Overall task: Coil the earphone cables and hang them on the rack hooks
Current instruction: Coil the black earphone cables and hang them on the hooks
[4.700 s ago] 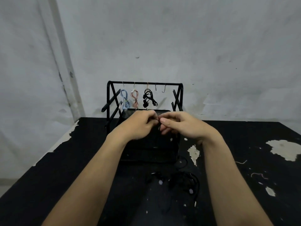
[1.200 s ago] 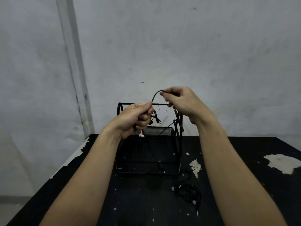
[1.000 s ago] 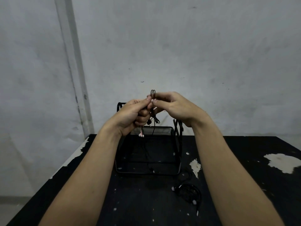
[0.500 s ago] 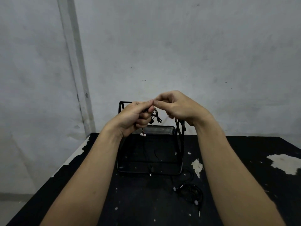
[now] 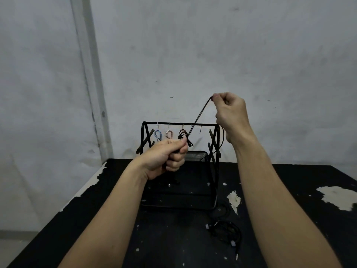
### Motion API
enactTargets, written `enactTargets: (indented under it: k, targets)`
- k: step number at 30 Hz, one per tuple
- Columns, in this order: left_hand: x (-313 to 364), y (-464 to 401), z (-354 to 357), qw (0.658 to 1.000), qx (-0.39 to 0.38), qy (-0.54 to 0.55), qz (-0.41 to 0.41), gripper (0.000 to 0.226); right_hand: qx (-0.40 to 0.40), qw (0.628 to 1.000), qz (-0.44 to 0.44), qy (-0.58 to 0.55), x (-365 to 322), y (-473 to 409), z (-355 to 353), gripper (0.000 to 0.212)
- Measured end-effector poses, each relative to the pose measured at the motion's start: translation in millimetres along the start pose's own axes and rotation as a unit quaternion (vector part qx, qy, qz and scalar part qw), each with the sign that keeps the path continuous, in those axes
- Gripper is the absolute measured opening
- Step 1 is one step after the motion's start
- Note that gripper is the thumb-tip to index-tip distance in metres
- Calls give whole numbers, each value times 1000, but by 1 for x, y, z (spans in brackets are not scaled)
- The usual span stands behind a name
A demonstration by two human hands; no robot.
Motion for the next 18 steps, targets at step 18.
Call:
enactTargets:
  k: [18]
  targets:
    - [20,2,4,997,15,67,23,33,-342,939,9,28,8,57,46,20]
Point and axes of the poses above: each hand's wrist, its own y-axis away from the middle knuckle, its own z-axis out of the palm, x = y × z, the point moved 8 cm from there along -y, towards the middle knuckle, and after that the axes turned 15 degrees about x, right-handed, at the moved point
